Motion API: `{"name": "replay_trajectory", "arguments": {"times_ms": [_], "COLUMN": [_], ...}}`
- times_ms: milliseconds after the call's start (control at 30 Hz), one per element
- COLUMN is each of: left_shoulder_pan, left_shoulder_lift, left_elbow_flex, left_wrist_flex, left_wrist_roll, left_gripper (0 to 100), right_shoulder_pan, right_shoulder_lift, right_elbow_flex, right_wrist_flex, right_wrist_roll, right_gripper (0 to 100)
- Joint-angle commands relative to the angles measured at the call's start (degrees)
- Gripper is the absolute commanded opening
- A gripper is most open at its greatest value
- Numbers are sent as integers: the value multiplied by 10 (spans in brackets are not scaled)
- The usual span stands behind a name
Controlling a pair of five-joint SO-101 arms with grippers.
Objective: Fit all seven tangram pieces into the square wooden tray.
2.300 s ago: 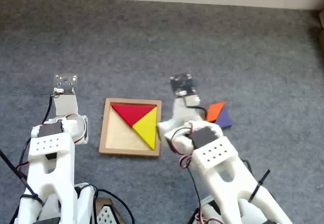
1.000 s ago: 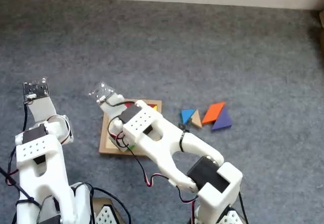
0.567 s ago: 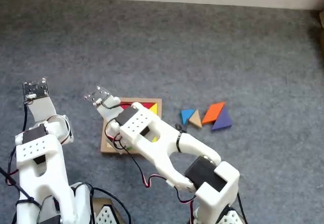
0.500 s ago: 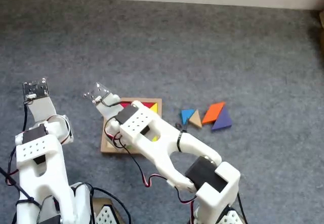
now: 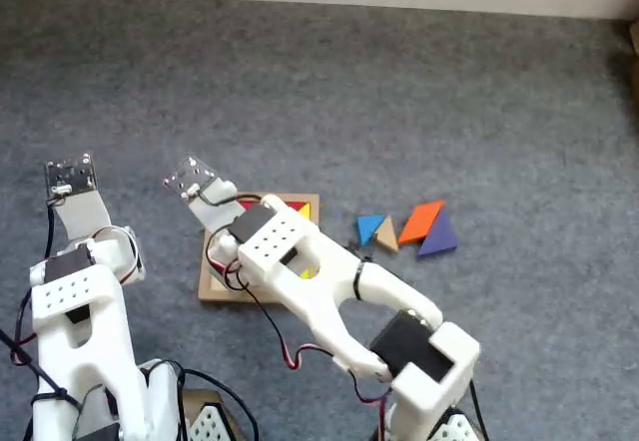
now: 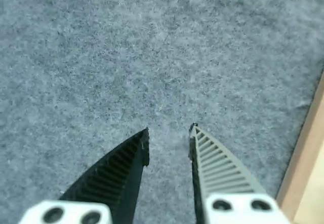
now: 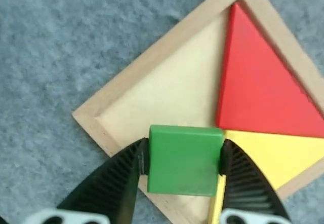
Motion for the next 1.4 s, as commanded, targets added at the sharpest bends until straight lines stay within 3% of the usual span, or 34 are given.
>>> {"name": "replay_trajectory", "arguments": {"times_ms": [0, 167, 400, 700, 833, 1000, 1367], "left_shoulder_pan": [-7, -7, -7, 22, 34, 38, 44], "left_shoulder_lift": [-17, -17, -17, -19, -24, -110, -435], "left_elbow_flex": [-13, -13, -13, -16, -16, 18, 175], "left_wrist_flex": [-10, -10, -10, -8, -9, -6, -5], "left_wrist_roll": [5, 5, 5, 5, 6, 6, 5], "left_gripper": [140, 140, 140, 136, 136, 6, 17], "right_shoulder_pan": [-3, -4, -5, -1, 0, 15, 156], "right_shoulder_lift": [-3, -3, -5, -133, -193, -265, -320], "right_elbow_flex": [-37, -39, -39, -20, 44, 93, 114], "right_wrist_flex": [7, 36, 45, 65, 60, 63, 61], "right_wrist_roll": [4, -36, -40, -40, -40, -40, -105], "right_gripper": [210, 320, 320, 105, 62, 60, 63]}}
